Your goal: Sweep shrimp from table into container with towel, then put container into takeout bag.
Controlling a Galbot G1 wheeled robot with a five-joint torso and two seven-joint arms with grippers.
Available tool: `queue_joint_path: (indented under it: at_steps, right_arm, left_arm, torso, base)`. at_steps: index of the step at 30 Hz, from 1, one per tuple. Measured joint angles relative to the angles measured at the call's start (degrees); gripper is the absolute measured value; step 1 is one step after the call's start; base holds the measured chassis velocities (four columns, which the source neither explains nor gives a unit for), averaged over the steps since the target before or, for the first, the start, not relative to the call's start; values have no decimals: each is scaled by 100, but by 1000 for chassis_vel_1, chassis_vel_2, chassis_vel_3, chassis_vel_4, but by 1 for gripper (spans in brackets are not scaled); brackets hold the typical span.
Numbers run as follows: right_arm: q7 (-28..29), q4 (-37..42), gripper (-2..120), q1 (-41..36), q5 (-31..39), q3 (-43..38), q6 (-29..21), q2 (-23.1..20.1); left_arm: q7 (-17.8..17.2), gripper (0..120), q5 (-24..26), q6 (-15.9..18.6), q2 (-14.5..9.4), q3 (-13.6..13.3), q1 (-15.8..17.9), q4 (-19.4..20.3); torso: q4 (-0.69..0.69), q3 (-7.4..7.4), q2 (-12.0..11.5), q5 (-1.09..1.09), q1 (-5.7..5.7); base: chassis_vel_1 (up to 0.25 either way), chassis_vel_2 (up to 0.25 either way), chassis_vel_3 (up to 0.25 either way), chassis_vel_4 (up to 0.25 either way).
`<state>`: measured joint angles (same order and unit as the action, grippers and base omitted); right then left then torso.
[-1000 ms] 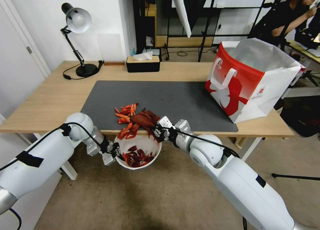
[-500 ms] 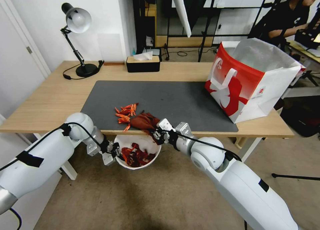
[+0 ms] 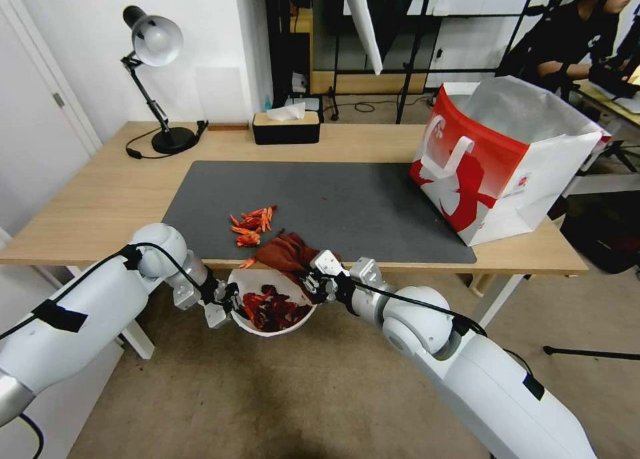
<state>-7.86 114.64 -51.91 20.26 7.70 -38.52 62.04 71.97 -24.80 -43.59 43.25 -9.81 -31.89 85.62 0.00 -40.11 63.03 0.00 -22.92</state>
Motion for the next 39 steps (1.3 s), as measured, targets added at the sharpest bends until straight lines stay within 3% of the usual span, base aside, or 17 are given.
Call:
queue_joint_path:
  at_steps: [24, 31, 39]
  right_arm:
    - [-120, 199, 5, 41, 150, 70, 90, 56]
    - [118, 73, 5, 757, 737, -15, 322, 291]
    - [537, -1195, 5, 1951, 1034, 31, 781, 780]
  left_arm:
    - [-19, 0, -15, -7, -27, 53, -77, 17]
    - [-26, 0, -15, -9, -58, 128, -142, 39]
    - [-30, 0, -21, -21, -126, 219, -246, 61]
  torso:
    - [0, 0, 0, -1, 0]
    - [0, 0, 0, -1, 0]
    - [1, 0, 0, -1, -1]
  base:
    - [0, 0, 0, 0]
    - [0, 0, 0, 0]
    - [0, 0, 0, 0]
